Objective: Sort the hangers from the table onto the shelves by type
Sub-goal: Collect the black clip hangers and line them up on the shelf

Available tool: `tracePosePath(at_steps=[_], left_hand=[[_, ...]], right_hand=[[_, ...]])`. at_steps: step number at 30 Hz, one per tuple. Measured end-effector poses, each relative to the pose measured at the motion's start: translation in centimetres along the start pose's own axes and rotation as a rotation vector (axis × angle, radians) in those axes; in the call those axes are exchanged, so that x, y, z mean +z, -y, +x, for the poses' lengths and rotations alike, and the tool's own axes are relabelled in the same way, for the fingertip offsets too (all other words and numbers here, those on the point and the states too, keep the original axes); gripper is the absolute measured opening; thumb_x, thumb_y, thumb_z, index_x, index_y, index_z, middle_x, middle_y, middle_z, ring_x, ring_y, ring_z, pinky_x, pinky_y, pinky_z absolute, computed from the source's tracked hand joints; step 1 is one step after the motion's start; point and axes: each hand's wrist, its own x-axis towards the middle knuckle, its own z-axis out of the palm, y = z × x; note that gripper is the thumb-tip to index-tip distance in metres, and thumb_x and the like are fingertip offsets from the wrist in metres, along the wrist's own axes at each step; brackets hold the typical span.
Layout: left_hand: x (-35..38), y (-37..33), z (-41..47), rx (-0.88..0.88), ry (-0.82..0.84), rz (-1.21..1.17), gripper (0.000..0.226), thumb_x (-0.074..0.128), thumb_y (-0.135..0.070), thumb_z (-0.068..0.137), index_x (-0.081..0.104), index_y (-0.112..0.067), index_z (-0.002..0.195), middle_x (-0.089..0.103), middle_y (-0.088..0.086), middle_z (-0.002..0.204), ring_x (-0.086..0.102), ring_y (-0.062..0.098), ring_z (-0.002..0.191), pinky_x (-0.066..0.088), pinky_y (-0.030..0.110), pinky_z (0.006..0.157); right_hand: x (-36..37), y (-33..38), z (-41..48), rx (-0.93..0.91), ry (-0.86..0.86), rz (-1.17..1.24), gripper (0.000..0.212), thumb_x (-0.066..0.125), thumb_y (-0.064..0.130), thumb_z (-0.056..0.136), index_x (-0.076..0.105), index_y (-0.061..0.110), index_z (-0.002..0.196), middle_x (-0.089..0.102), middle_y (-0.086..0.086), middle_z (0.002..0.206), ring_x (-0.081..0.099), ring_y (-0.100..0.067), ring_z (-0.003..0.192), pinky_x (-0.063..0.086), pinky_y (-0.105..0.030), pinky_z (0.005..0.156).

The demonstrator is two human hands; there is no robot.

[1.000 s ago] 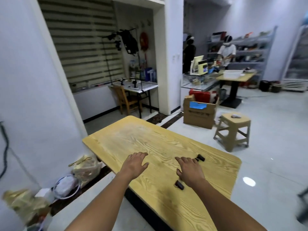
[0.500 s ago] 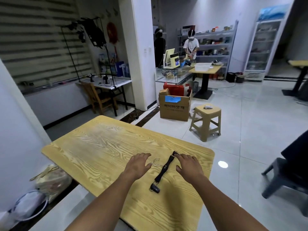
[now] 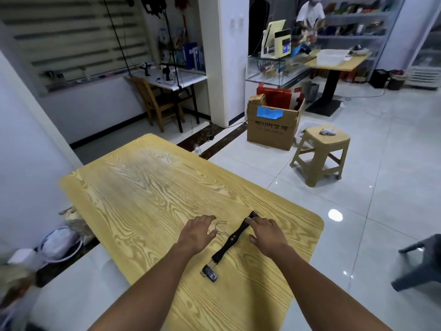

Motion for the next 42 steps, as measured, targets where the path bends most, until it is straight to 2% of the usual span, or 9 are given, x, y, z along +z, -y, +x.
tracePosePath(at_steps=[9,15,21,24,28,35,38,42], left_hand=[[2.2,0.3,3.6,-0.104,0.018,-0.095,0.049,0.039,-0.039,0.099,0.032,-0.023,0.144,0.040,-0.002,0.146,0.035,0.017,0.134,0.022,0.029,0.111],[3.2,1.0,5.7,-0.157,-0.022,-0.122,0.046,0.040,-0.035,0.099,0.035,-0.022,0.143,0.044,-0.002,0.144,0.038,0.017,0.132,0.025,0.028,0.110],[4.2,2.4,6.4,-0.204,0.014,-0.130,0.046,0.040,-0.035,0.099,0.035,-0.022,0.143,0.044,-0.003,0.143,0.039,0.015,0.131,0.025,0.027,0.111],[4.5,3.2,6.4,-0.219,0.017,-0.130,0.046,0.040,-0.035,0.099,0.036,-0.021,0.143,0.045,-0.003,0.142,0.041,0.015,0.130,0.026,0.027,0.110],[4.3,3.9,6.1,-0.238,0.018,-0.134,0.046,0.041,-0.036,0.099,0.036,-0.021,0.143,0.045,-0.003,0.142,0.041,0.015,0.130,0.025,0.028,0.110],[2.8,4.5,5.2,-0.247,-0.041,-0.137,0.048,0.041,-0.036,0.099,0.033,-0.023,0.145,0.040,-0.002,0.147,0.036,0.017,0.134,0.022,0.027,0.112],[1.3,4.7,4.2,-0.253,-0.077,-0.129,0.049,0.040,-0.038,0.099,0.031,-0.025,0.145,0.038,-0.002,0.149,0.032,0.017,0.137,0.019,0.027,0.113],[-1.2,5.3,2.0,-0.263,-0.147,-0.124,0.049,0.040,-0.039,0.098,0.030,-0.026,0.145,0.036,-0.001,0.150,0.030,0.017,0.138,0.016,0.026,0.113]], right_hand=[[3.0,-2.1,5.8,-0.164,0.105,-0.079,0.055,0.047,0.027,0.098,0.025,0.022,0.149,0.032,-0.003,0.152,0.029,-0.022,0.139,0.017,-0.036,0.115],[5.1,-2.7,8.3,-0.239,0.186,-0.133,0.057,0.045,0.017,0.099,0.021,0.022,0.151,0.022,-0.002,0.157,0.019,-0.020,0.145,0.012,-0.039,0.119],[6.7,-2.7,10.1,-0.288,0.216,-0.182,0.059,0.046,0.015,0.099,0.019,0.023,0.151,0.017,0.001,0.159,0.011,-0.019,0.147,0.007,-0.040,0.119],[7.5,-2.8,10.8,-0.301,0.193,-0.214,0.050,0.042,0.017,0.099,0.029,0.022,0.147,0.027,-0.001,0.154,0.017,-0.021,0.144,0.009,-0.040,0.119],[8.2,-2.4,11.0,-0.278,0.130,-0.305,0.038,0.040,0.011,0.098,0.043,0.014,0.136,0.043,-0.008,0.139,0.034,-0.027,0.132,0.021,-0.039,0.114],[7.4,-2.0,10.4,-0.293,0.116,-0.348,0.032,0.037,0.008,0.098,0.044,0.011,0.129,0.050,-0.009,0.130,0.043,-0.028,0.124,0.026,-0.040,0.110],[5.4,-0.8,10.4,-0.348,0.075,-0.305,0.026,0.039,0.022,0.101,0.045,0.013,0.124,0.053,-0.007,0.125,0.046,-0.027,0.119,0.029,-0.038,0.105],[2.3,2.1,10.5,-0.419,-0.027,-0.287,0.031,0.036,0.034,0.102,0.047,0.012,0.122,0.052,-0.006,0.125,0.045,-0.026,0.118,0.031,-0.038,0.102]])
